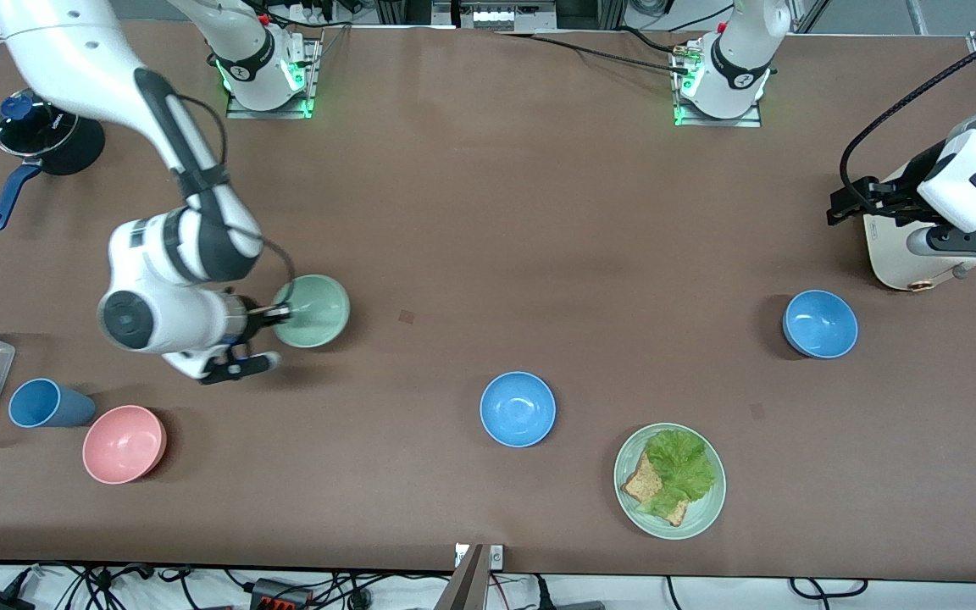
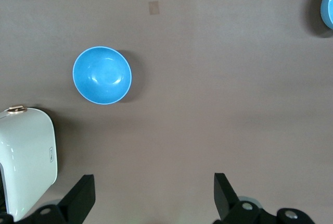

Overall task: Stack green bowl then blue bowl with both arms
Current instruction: 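Slide the green bowl to mid-table while the left gripper reaches the blue bowl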

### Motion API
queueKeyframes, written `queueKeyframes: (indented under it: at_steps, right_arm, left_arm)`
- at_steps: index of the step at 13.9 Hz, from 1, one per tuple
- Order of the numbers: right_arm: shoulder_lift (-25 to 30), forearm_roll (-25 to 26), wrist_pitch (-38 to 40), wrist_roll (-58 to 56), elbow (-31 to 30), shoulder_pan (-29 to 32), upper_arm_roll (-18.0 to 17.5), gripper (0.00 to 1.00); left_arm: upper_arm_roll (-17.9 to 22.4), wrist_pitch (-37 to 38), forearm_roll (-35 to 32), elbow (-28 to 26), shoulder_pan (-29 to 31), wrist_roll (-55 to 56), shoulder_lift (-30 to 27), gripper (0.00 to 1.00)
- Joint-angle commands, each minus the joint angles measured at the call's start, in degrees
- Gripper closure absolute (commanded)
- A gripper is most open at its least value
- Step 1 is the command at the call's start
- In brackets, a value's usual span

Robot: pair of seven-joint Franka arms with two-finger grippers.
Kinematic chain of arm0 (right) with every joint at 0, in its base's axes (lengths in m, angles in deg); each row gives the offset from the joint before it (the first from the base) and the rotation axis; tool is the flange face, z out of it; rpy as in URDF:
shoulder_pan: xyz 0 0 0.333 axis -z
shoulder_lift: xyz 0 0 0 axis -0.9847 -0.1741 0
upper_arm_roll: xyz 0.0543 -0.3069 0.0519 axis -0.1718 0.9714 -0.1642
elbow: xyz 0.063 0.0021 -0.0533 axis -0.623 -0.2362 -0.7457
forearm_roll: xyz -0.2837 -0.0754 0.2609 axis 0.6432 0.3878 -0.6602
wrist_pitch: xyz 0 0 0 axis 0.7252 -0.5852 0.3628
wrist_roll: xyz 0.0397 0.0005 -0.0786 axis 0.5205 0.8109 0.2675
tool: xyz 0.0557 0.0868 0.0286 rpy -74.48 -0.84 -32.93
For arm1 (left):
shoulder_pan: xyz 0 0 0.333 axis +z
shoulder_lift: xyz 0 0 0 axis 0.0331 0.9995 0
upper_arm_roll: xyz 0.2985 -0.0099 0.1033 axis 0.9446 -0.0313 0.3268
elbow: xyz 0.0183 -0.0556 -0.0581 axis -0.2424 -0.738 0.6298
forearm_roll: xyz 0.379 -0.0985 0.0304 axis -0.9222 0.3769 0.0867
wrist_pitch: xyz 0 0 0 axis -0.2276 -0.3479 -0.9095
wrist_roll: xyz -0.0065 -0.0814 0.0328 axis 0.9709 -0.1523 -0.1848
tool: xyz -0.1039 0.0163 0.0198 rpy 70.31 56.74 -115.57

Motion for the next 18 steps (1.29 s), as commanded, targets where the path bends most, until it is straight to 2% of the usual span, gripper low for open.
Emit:
queueKeyframes:
  at_steps: [1, 4, 10, 13, 15, 16, 17, 18]
  right_arm:
    - [-0.30, -0.68, -0.72, 7.19, 0.63, -7.08, -0.71, 1.00]
    - [-1.18, -0.42, -2.39, 15.71, 0.63, -13.24, -0.71, 1.00]
    - [-6.45, -0.51, -11.70, 26.27, 0.54, -21.51, -0.63, 1.00]
    - [-8.56, -0.60, -15.75, 27.87, 0.54, -22.66, -0.71, 1.00]
    - [-9.27, -0.68, -17.43, 27.96, 0.54, -23.01, -0.71, 1.00]
    - [-8.92, -0.60, -17.26, 28.22, 0.89, -22.93, -0.63, 0.15]
    - [-8.74, -0.60, -17.08, 29.00, 1.06, -22.67, -0.63, 0.00]
    - [-6.39, -0.42, -15.95, 30.49, 0.98, -22.06, -0.63, 0.00]
  left_arm:
    - [-0.04, 1.31, 0.36, 1.53, 0.22, -0.44, 0.98, 0.00]
    - [0.04, 1.31, 0.36, 1.62, 0.22, -0.27, 1.60, 0.00]
    - [0.22, 1.14, 0.10, 1.44, 1.44, -0.53, 5.89, 0.00]
    - [0.04, -3.33, 0.18, 1.27, 5.66, -0.97, 10.46, 0.00]
    - [0.04, -4.30, 0.10, 1.62, 6.46, -2.11, 12.84, 0.00]
    - [0.04, -6.40, 0.01, 1.70, 7.16, -6.20, 14.24, 0.00]
    - [0.13, -9.03, 0.01, 1.01, 7.34, -9.98, 15.39, 0.00]
    - [0.22, -12.01, -0.08, 0.22, 7.77, -11.85, 16.18, 0.00]
